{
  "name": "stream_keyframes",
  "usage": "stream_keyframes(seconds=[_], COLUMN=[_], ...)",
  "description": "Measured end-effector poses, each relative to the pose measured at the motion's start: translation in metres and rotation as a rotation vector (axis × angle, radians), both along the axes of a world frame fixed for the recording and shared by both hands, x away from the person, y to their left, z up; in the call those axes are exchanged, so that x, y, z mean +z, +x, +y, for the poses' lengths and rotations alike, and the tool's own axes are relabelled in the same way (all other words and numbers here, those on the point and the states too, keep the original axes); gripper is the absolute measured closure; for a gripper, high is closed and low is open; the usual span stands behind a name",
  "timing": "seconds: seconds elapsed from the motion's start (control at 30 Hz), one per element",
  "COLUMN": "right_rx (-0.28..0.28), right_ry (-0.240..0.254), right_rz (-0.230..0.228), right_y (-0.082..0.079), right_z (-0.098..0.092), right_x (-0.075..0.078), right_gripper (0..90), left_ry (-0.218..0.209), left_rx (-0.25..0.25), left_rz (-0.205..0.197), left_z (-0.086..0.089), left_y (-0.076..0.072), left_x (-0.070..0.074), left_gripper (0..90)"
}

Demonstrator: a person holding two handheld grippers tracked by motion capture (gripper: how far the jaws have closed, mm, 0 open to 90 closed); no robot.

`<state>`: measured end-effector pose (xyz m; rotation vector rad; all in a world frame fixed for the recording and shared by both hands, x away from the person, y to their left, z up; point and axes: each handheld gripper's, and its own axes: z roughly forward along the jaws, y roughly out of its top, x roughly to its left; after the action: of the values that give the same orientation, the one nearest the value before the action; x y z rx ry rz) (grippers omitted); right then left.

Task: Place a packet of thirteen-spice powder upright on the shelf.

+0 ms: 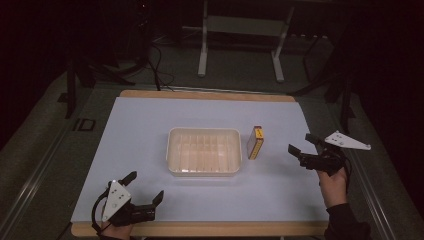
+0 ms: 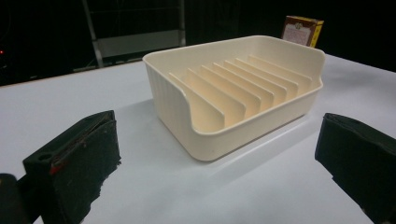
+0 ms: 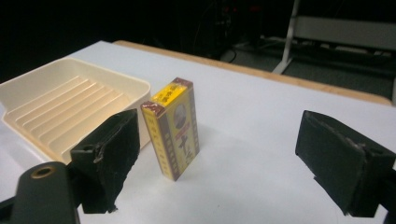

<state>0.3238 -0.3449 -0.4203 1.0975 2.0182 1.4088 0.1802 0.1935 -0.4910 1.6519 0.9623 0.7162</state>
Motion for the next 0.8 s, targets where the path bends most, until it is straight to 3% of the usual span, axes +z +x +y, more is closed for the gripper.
stream_keyframes(seconds=[0.1, 0.27, 0.57, 0.6, 0.8], right_rx=[0.012, 0.016, 0.023, 0.032, 0.095], right_ry=[-0.043, -0.074, -0.136, -0.146, -0.236], right_rz=[0.044, 0.078, 0.178, 0.204, 0.260], right_y=[0.003, 0.004, 0.008, 0.008, 0.010], right_z=[0.002, 0.003, 0.000, 0.000, 0.001], right_x=[0.003, 0.008, 0.015, 0.016, 0.017], right_gripper=[13.6, 13.6, 14.0, 14.0, 13.4], left_ry=[-0.006, 0.000, 0.001, 0.001, 0.001], left_rx=[0.002, -0.014, -0.021, -0.022, -0.022], left_rz=[0.006, 0.007, 0.010, 0.010, 0.014], left_z=[0.000, -0.002, -0.003, -0.003, -0.003], left_y=[0.000, 0.001, 0.001, 0.001, 0.002], left_x=[-0.001, -0.001, -0.001, -0.001, -0.001], left_gripper=[0.0, 0.0, 0.0, 0.0, 0.0])
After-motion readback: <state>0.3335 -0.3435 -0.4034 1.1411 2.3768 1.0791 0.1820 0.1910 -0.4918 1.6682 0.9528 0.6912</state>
